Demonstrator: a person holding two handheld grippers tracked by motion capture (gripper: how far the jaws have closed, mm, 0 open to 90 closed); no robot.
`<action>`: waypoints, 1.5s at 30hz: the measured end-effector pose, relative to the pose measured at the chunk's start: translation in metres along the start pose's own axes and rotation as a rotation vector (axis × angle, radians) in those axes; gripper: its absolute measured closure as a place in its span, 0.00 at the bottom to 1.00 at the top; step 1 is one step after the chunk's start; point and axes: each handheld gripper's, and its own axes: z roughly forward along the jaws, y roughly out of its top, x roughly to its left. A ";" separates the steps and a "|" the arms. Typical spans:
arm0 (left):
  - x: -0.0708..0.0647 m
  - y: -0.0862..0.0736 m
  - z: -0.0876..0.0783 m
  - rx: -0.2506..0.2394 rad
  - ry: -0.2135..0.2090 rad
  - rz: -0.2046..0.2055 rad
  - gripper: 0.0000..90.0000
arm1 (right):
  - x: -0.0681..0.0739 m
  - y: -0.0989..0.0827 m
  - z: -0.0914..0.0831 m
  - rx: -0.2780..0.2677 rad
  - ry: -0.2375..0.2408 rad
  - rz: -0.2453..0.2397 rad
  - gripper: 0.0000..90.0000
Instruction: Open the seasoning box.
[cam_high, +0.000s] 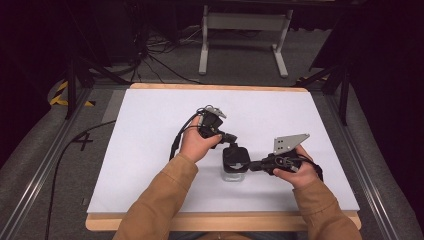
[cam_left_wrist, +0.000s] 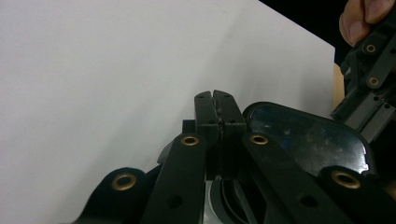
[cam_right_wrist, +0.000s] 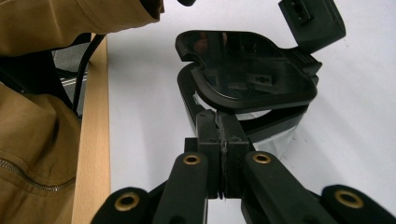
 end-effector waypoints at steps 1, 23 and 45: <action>0.000 0.000 0.000 0.002 0.000 -0.003 1.00 | 0.000 0.000 0.000 -0.001 0.001 -0.003 1.00; -0.069 0.002 -0.074 -0.051 -0.037 0.135 0.96 | 0.005 0.012 -0.002 -0.069 -0.096 -0.012 1.00; -0.076 -0.006 -0.032 0.106 0.050 0.154 0.95 | 0.014 0.021 -0.004 -0.154 -0.202 0.027 1.00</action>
